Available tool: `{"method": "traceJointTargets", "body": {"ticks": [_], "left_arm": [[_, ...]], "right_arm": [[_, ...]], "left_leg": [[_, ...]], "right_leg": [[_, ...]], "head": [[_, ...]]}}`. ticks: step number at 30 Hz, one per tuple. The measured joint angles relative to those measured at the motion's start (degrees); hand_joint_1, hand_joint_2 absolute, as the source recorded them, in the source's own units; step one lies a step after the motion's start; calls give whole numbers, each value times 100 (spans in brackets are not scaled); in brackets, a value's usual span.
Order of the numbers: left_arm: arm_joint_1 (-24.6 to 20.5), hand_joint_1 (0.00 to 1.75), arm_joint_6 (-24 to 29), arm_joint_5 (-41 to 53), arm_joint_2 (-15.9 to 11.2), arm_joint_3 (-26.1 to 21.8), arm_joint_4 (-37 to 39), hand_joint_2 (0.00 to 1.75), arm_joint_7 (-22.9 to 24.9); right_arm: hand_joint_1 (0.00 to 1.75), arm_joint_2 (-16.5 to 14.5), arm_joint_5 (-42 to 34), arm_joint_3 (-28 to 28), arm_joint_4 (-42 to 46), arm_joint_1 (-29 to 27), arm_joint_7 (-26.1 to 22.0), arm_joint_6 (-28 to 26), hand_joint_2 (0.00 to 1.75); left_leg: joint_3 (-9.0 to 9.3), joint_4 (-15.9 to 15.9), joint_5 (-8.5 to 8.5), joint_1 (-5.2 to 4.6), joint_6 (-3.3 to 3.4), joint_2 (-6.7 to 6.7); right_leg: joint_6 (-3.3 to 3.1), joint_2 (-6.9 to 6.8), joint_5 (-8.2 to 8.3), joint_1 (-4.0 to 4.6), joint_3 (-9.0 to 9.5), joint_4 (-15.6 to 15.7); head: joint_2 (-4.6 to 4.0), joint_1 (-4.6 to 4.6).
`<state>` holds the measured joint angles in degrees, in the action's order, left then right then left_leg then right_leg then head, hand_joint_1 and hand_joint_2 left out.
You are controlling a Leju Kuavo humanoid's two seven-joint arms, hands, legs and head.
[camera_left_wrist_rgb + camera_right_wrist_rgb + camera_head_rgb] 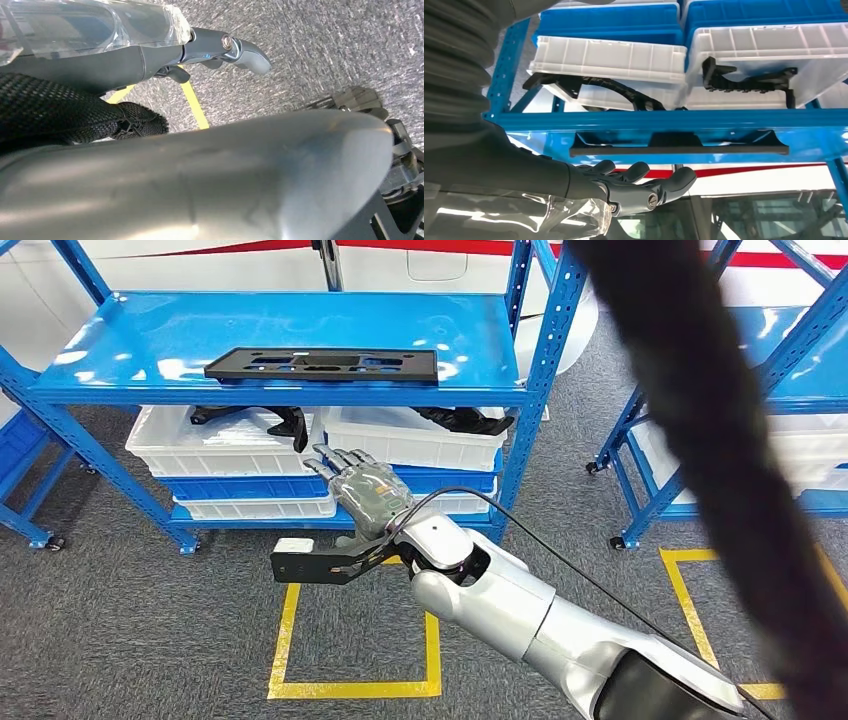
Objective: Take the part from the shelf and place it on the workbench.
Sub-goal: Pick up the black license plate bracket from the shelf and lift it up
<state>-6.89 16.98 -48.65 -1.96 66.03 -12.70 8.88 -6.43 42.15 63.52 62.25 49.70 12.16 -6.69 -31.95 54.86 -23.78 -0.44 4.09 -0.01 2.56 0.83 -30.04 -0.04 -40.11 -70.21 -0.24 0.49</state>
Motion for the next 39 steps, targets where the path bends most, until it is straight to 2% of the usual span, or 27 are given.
{"method": "traceJointTargets", "body": {"ticks": [2, 3, 4, 6, 8, 10, 12, 13, 14, 15, 17, 18, 19, 20, 22, 24, 25, 27, 28, 29, 30, 32, 33, 34, 36, 38, 39], "left_arm": [[-1, 0, 0, 1, 5, 0, 0, 0, -1], [-2, 0, 0, 4, 9, 0, 0, 0, -1], [-2, 0, 0, 9, 14, 0, 0, 0, -1], [-6, 0, 1, 16, 19, 0, 0, 0, -1], [-12, 0, 2, 18, 17, 1, 1, 0, -1], [-16, 0, 2, 19, 15, 2, 2, 0, -1], [-21, 0, 2, 21, 15, 2, 2, 0, -1], [-23, 0, 2, 23, 15, 2, 2, 0, -1], [-25, 0, 2, 25, 14, 2, 2, 0, -1], [-27, 0, 2, 30, 14, 2, 2, 0, -1], [-33, 0, 1, 42, 13, 3, 2, 0, -1], [-35, 0, -1, 48, 13, 5, 3, 0, 0], [-36, 0, -2, 50, 14, 9, 4, 0, 2], [-36, 0, -2, 50, 15, 13, 5, 0, 4], [-37, 0, -2, 50, 15, 19, 8, 0, 8], [-41, 0, -2, 50, 15, 23, 9, 0, 8], [-41, 0, -2, 50, 15, 26, 9, 0, 8], [-39, 0, -2, 50, 15, 31, 9, 0, 8], [-37, 0, -3, 50, 15, 33, 9, 0, 8], [-33, 0, -3, 50, 15, 34, 10, 0, 8], [-30, 0, -3, 50, 15, 36, 10, 0, 8], [-26, 0, -4, 50, 19, 37, 11, 0, 8], [-25, 0, -4, 50, 24, 37, 11, 0, 8], [-24, 0, -5, 49, 30, 37, 12, 0, 8], [-27, 0, -6, 49, 38, 38, 13, 0, 8], [-33, 0, -5, 50, 34, 39, 14, 0, 8], [-35, 0, -4, 50, 32, 39, 15, 0, 8]], "right_arm": [[0, -1, -1, 0, 58, 2, -12, 0, 175], [0, -5, -1, 1, 90, 7, -16, 0, 175], [0, -9, -1, 1, 116, 11, -16, 0, 175], [0, -14, -3, 2, 151, 14, -18, 1, 175], [0, -15, -10, 2, 180, 13, -24, 3, 87], [0, -20, -37, 2, 207, 19, -48, 8, 0], [0, -21, -76, 3, 215, 11, -92, 26, 0], [0, -20, -95, 4, 216, -2, -114, 38, 0], [0, -19, -106, 5, 216, -14, -131, 49, 0], [0, -17, -110, 5, 217, -22, -143, 58, 0], [0, -17, -85, 8, 221, -22, -167, 69, 0], [0, -17, -68, 10, 225, -14, -173, 74, 0], [0, -17, -55, 13, 228, -7, -177, 77, 0], [0, -16, -44, 16, 231, -2, -177, 80, 0], [0, -10, -25, 25, 237, -1, -175, 85, 0], [0, -3, -16, 30, 245, 4, -175, 85, 0], [0, -3, -16, 31, 250, 7, -175, 85, 0], [0, 4, -16, 36, 253, 3, -174, 86, 0], [0, 11, -16, 42, 253, -7, -173, 87, 0], [0, 20, -16, 49, 253, -15, -172, 87, 0], [0, 27, -16, 56, 253, -20, -170, 87, 0], [0, 33, -18, 65, 253, -18, -161, 88, 0], [0, 31, -23, 66, 253, -11, -154, 91, 0], [0, 30, -33, 67, 253, -5, -148, 98, 0], [0, 28, -58, 70, 253, 4, -142, 124, 0], [0, 27, -72, 72, 255, 4, -145, 145, 0], [0, 23, -75, 72, 257, 8, -148, 150, 0]], "left_leg": [[54, 1, -38, -22, -11, -7], [71, 8, -59, -36, -26, -8], [75, 12, -74, -45, -43, -7], [67, 15, -92, -47, -89, 0], [30, 77, -155, -36, -149, 2], [-192, 526, -388, -2, -236, -3], [-621, 1333, -688, 62, -323, -5], [-802, 1629, -748, 93, -356, -4], [-887, 1721, -697, 122, -386, -3], [-851, 1572, -541, 148, -415, -3], [-529, 794, -105, 199, -473, -9], [-361, 424, 27, 203, -473, -19], [-253, 189, 87, 203, -448, -26], [-210, 97, 75, 191, -406, -32], [-197, 89, 56, 165, -293, -31], [-166, 80, 44, 153, -205, -29], [-146, 75, 36, 149, -169, -26], [-124, 76, 12, 122, -118, -22], [-113, 76, 1, 103, -99, -21], [-98, 76, -10, 81, -82, -21], [-75, 76, -23, 57, -67, -23], [-12, 74, -58, 16, -47, -26], [10, 78, -82, -12, -53, -27], [21, 79, -102, -24, -64, -26], [21, 77, -130, -31, -106, -17], [21, 101, -169, -23, -162, -5], [-23, 209, -242, -18, -197, -5]], "right_leg": [[-65, -12, 416, 25, 360, 792], [-100, -24, 540, 39, 523, 1138], [-129, -33, 592, 53, 619, 1348], [-169, -33, 586, 64, 660, 1461], [-209, -27, 600, 27, 688, 1504], [-238, -28, 606, -22, 725, 1541], [-247, -27, 591, -37, 737, 1542], [-243, -24, 582, -46, 742, 1541], [-230, -15, 569, -59, 753, 1540], [-209, -1, 554, -76, 770, 1537], [-144, 33, 512, -110, 815, 1529], [-107, 52, 490, -109, 822, 1515], [-71, 67, 477, -102, 820, 1509], [-43, 78, 472, -90, 813, 1507], [9, 87, 454, -95, 812, 1512], [49, 38, 320, -112, 746, 1316], [61, 9, 173, -111, 613, 1023], [53, -27, -160, -94, 176, 174], [39, -28, -249, -84, -27, -173], [16, -28, -225, -72, -135, -314], [-21, -27, -92, -54, -125, -219], [-142, -38, 349, 7, 186, 525], [-201, -59, 511, 40, 372, 937], [-239, -79, 604, 66, 506, 1228], [-254, -94, 610, 96, 589, 1422], [-258, -76, 622, 71, 611, 1461], [-267, -73, 627, 46, 630, 1483]], "head": [[0, 1], [0, -1], [0, -2], [0, -4], [0, -7], [0, -21], [0, -34], [0, -37], [0, -38], [0, -38], [0, -41], [0, -48], [0, -55], [0, -61], [0, -63], [0, -61], [0, -59], [0, -56], [0, -56], [0, -56], [0, -56], [0, -56], [0, -56], [0, -58], [0, -60], [0, -60], [0, -66]]}}
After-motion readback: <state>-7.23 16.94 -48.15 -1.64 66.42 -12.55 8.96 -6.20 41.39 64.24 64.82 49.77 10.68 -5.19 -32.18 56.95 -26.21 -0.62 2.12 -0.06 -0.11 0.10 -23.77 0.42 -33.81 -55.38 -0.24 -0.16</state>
